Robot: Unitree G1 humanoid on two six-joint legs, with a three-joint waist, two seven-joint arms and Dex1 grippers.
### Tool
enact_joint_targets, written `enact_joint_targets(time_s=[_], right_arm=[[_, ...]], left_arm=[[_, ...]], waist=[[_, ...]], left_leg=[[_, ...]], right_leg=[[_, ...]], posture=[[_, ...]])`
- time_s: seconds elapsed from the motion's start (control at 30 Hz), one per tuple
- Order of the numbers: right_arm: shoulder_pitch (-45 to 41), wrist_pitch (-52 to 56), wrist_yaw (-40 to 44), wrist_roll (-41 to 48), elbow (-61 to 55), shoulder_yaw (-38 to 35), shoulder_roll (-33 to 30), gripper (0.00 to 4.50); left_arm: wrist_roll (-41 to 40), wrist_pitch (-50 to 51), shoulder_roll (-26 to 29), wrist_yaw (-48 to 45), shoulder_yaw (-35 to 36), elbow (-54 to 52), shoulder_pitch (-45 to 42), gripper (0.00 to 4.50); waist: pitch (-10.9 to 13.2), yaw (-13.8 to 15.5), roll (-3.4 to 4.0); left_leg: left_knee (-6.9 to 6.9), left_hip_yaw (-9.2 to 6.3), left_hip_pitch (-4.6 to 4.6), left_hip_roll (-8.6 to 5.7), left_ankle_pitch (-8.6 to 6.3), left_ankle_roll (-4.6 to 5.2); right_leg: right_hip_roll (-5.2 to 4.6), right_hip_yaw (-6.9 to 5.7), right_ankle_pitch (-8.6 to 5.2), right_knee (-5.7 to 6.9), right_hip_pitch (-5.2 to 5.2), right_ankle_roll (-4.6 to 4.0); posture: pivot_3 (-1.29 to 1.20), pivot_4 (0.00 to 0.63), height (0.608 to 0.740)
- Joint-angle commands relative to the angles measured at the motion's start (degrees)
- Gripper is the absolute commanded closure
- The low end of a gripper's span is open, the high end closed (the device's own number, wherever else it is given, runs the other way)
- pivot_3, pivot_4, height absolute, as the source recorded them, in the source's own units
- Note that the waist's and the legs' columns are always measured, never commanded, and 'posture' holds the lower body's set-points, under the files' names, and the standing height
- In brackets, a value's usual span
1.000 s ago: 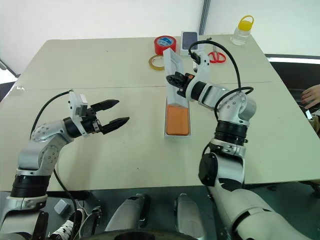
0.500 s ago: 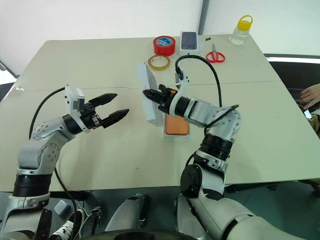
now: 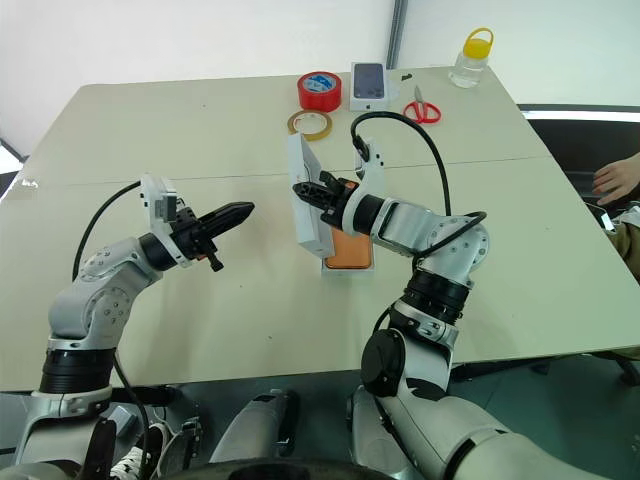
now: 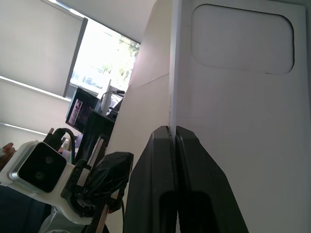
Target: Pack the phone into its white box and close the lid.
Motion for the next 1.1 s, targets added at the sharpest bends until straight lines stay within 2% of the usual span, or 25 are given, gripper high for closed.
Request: enact_joint_targets(time_s=[0.03, 0.13, 0.2, 0.33, 0.43, 0.57, 0.87, 1.0, 1.1], right_arm=[[3.6, -0.6, 0.1, 2.1, -0.5, 1.0, 5.5, 4.50], [3.9, -0.1, 0.0, 1.9, 0.1, 1.3, 5.4, 4.50], [4.5, -1.0, 1.7, 1.2, -0.5, 4.0, 3.6, 4.50], [3.1, -8.7, 8.3, -1.7, 0.7, 9.6, -6.1, 4.50], [4.2, -17.1, 17.3, -7.1, -2.0, 20.7, -16.4, 4.50], [4.1, -19.2, 20.3, -7.5, -1.2, 24.2, -20.3, 4.50], [3.1, -17.5, 15.0, 1.4, 0.0, 16.5, -9.3, 4.50], [1.1, -15.1, 4.7, 10.4, 3.6, 8.4, -2.4, 4.50], [4.0, -13.3, 1.2, 12.2, 4.6, 7.7, -0.5, 4.50]], left_arm=[[0.5, -2.9, -0.2, 1.3, 2.1, 0.0, -1.6, 4.46], [2.9, -5.6, -0.4, 2.6, 1.4, 0.4, -1.9, 4.46], [3.5, -5.8, -0.5, 3.0, 0.7, 0.8, -2.3, 4.46], [3.4, -5.6, -0.7, 3.2, 0.6, 0.5, -2.2, 4.46], [3.8, -6.0, -0.5, 2.9, 0.6, 0.2, -1.8, 4.46], [2.3, -4.7, -1.5, 3.9, 1.5, 0.2, -2.3, 4.46], [1.7, -4.0, -1.5, 4.1, 1.4, -1.3, -1.8, 4.46], [0.8, -3.1, -0.9, 4.4, 2.4, -1.4, -1.4, 4.46], [0.5, -2.8, -0.8, 4.5, 2.3, -1.6, -1.4, 4.46]], waist=[[0.0, 0.0, 0.00], [0.0, 0.0, 0.00], [0.0, 0.0, 0.00], [0.0, 0.0, 0.00], [0.0, 0.3, -0.01], [0.0, -0.1, -0.03], [0.0, -0.2, -0.02], [0.0, 0.1, -0.01], [0.0, 0.1, -0.01]], left_leg=[[0.00, 0.00, 0.00, 0.00, 0.00, 0.00], [0.00, 0.00, 0.00, 0.00, 0.00, 0.00], [-0.01, 0.00, 0.00, 0.00, 0.00, 0.00], [0.01, 0.00, 0.01, 0.00, 0.00, 0.00], [0.08, 0.03, -0.01, -0.04, 0.03, 0.05], [0.00, -0.02, 0.01, -0.04, 0.04, 0.08], [-0.02, 0.01, 0.00, 0.03, 0.05, 0.06], [-0.02, 0.01, -0.01, 0.02, 0.06, 0.06], [-0.03, 0.00, -0.01, 0.02, 0.06, 0.06]], right_leg=[[0.00, 0.00, 0.00, 0.00, 0.00, 0.00], [0.01, 0.00, 0.00, 0.01, -0.01, 0.00], [0.01, 0.01, 0.00, 0.01, -0.01, 0.00], [0.01, -0.01, 0.00, -0.01, 0.02, 0.00], [-0.02, -0.04, 0.00, -0.03, 0.08, 0.01], [-0.02, -0.10, -0.01, -0.13, 0.12, 0.02], [0.02, 0.00, 0.00, 0.01, 0.01, 0.01], [-0.01, 0.00, 0.00, -0.02, 0.01, 0.01], [-0.01, 0.00, 0.00, -0.03, 0.01, 0.01]], posture=[[0.00, 0.150, 0.740], [0.00, 0.150, 0.740], [0.00, 0.150, 0.740], [0.00, 0.150, 0.740], [0.00, 0.150, 0.740], [0.00, 0.150, 0.740], [0.00, 0.150, 0.740], [0.00, 0.150, 0.740], [0.00, 0.150, 0.740]])
